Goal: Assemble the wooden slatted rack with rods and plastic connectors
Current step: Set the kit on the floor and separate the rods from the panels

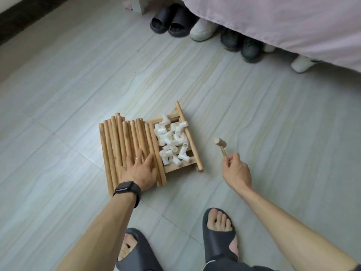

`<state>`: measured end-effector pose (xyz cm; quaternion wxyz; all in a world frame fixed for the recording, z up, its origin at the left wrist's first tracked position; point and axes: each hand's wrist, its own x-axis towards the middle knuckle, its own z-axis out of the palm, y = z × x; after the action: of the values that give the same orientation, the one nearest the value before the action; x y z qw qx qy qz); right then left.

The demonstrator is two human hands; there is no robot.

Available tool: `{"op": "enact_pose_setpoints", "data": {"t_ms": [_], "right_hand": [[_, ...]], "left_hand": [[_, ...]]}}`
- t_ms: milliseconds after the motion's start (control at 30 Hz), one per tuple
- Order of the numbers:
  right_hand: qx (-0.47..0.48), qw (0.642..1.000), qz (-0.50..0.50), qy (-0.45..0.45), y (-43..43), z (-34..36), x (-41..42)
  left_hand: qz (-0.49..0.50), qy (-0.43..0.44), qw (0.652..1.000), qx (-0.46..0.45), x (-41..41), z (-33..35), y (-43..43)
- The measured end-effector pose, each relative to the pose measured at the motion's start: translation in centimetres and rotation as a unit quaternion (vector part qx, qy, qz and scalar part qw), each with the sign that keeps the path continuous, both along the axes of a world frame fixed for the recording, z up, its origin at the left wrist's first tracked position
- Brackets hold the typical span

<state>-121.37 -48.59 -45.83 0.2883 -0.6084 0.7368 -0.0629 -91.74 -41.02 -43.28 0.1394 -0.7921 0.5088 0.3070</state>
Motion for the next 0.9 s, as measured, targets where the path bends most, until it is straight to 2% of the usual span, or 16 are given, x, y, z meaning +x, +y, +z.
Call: {"op": "enact_pose_setpoints", "data": {"t_ms": [133, 267, 367, 500, 667, 800, 900], "right_hand": [[0.062, 0.992, 0.034, 0.103, 0.7, -2.5, -4.8], [0.111, 0.984, 0.018, 0.137, 1.0, -3.0, -5.9], [0.097, 0.983, 0.007, 0.158, 1.6, -1.7, -4.7], [0.043, 0.994, 0.079, 0.065, 1.3, 1.2, 0.6], [0.032, 0.975, 0.196, -0.104, 0.9, 6.1, 12.9], [0.102, 0.94, 0.309, -0.099, 0.9, 7.9, 20.1], [0.161, 0.925, 0.336, -0.078, 0.5, 7.5, 23.1]], "left_hand": [[0.001, -0.022, 1.0, 0.016, -0.7, -0.5, 0.4], [-0.023, -0.016, 0.999, 0.04, 0.9, 0.7, 0.8], [-0.019, 0.014, 0.998, 0.049, 1.6, 2.6, 0.4], [0.043, 0.04, 0.998, 0.024, 3.1, 4.9, -0.4], [0.109, 0.034, 0.993, 0.032, 6.8, 6.2, 2.5], [0.166, 0.05, 0.984, 0.049, 10.3, 6.4, 4.3], [0.206, 0.075, 0.975, 0.038, 12.4, 6.8, 4.8]]}}
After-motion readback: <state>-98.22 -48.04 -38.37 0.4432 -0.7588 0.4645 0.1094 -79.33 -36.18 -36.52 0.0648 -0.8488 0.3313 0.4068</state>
